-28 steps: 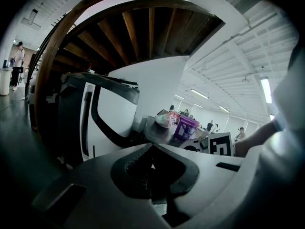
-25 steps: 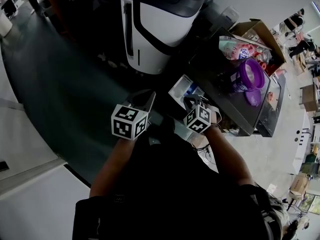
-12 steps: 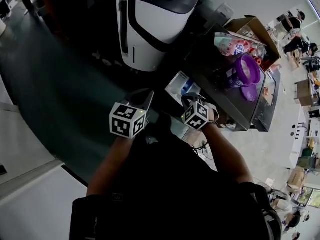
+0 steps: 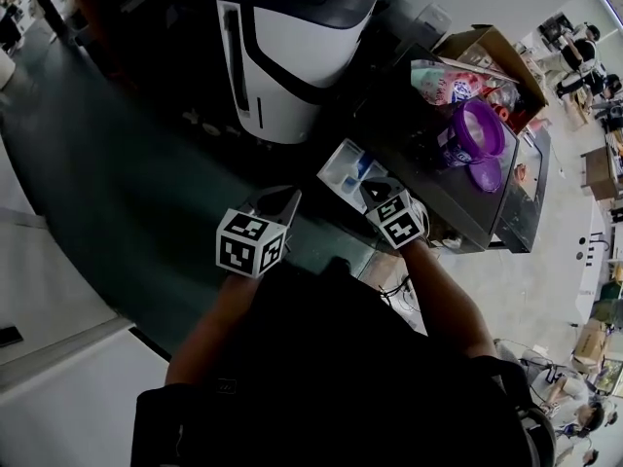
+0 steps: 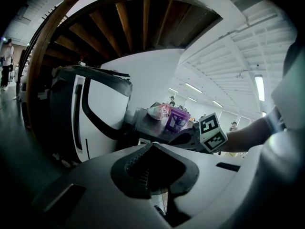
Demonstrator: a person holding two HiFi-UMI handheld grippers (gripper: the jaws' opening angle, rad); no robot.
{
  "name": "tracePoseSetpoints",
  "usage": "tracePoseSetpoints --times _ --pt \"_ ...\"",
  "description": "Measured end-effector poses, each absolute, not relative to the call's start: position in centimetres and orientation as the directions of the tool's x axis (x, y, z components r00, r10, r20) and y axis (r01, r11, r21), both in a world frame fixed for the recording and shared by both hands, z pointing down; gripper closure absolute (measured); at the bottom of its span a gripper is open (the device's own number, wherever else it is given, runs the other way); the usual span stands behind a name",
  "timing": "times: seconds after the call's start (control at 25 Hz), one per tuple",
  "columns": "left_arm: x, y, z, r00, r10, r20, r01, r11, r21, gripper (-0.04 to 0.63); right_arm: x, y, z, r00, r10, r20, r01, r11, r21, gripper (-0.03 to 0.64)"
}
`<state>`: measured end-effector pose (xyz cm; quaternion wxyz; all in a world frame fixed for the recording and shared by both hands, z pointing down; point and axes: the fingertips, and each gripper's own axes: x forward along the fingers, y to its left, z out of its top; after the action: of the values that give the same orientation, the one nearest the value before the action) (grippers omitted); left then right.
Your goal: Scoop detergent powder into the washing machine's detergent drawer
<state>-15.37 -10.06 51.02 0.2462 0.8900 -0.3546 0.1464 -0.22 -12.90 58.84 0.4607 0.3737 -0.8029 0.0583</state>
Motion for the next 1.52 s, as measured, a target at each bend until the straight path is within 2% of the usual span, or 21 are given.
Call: tracePoseSetpoints --times 0.24,0.4,0.6,1.04,1.52 --pt "-12.5 -10.7 50.2 0.706 -0.545 0.452 -0.697 -0.648 0.308 0.588 3.0 -14.4 55.7 -0.459 -0.602 0.653 -0.829 0.554 -0.072 0.598" --pt "-10.3 -12.2 48.9 0.697 -0.561 0.447 -0.706 -0.648 0.286 0.588 5.7 -14.6 52.7 -0.552 -0.638 0.537 -0.827 0.498 -0.259 0.598" --pt "-6.9 -14.4 46.8 0.699 -0.576 0.424 -0.704 -0.661 0.260 0.588 8.8 -15.2 48.7 -0.610 -0.682 0.403 -0.790 0.485 -0.374 0.598" --pt "-1.1 -19.0 39.8 0.719 -0.614 0.324 -0.687 -0.697 0.203 0.588 14.1 -16.2 38.1 -0.640 -0.762 0.095 -0.702 0.529 -0.477 0.597" --pt "0.2 -22.2 32.4 0.711 -0.676 0.194 -0.701 -0.703 0.119 0.588 16.5 -16.7 28.8 -0.601 -0.795 -0.083 -0.734 0.590 -0.336 0.598"
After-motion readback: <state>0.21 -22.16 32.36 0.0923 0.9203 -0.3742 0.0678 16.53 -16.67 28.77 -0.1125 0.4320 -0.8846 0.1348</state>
